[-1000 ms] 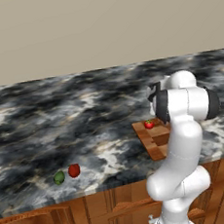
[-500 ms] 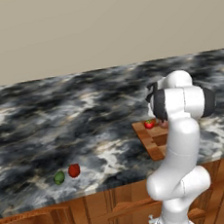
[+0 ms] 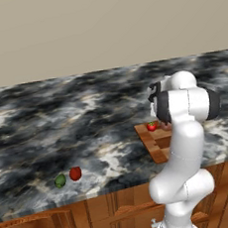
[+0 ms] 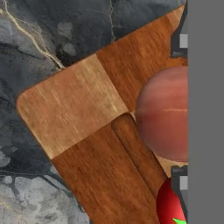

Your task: Place the avocado, onion, tomato, and bell pepper on the cutting board.

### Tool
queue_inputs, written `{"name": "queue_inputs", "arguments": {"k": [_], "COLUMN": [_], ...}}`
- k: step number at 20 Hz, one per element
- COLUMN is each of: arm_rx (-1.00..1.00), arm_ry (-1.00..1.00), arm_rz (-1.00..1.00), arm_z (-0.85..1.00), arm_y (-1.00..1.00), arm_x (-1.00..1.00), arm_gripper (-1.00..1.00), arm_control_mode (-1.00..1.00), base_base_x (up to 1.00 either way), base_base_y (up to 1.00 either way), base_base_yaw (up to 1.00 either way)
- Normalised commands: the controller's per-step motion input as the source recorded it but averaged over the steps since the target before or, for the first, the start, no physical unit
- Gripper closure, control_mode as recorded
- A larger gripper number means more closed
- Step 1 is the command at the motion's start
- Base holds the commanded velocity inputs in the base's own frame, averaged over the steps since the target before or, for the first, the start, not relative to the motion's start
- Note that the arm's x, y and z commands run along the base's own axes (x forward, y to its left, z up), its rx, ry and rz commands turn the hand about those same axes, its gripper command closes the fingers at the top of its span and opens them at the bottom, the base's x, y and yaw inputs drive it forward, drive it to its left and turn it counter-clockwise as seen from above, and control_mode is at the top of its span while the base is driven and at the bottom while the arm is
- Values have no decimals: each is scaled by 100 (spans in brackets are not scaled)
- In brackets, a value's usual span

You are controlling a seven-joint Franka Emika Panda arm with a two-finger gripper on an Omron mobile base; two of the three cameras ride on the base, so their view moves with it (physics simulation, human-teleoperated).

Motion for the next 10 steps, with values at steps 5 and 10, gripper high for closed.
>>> {"name": "queue_inputs", "arguments": {"k": [5,10], "arm_rx": [0,-1], "arm_ry": [-1,-5], "arm_rz": [0,0], "arm_z": [31,43], "arm_y": [0,2], "arm_x": [-6,-22], "arm_gripper": [-100,-100], "arm_control_mode": [-100,-100], "base_base_x": [0,0], "base_base_y": [0,0], "base_base_yaw": [0,0]}}
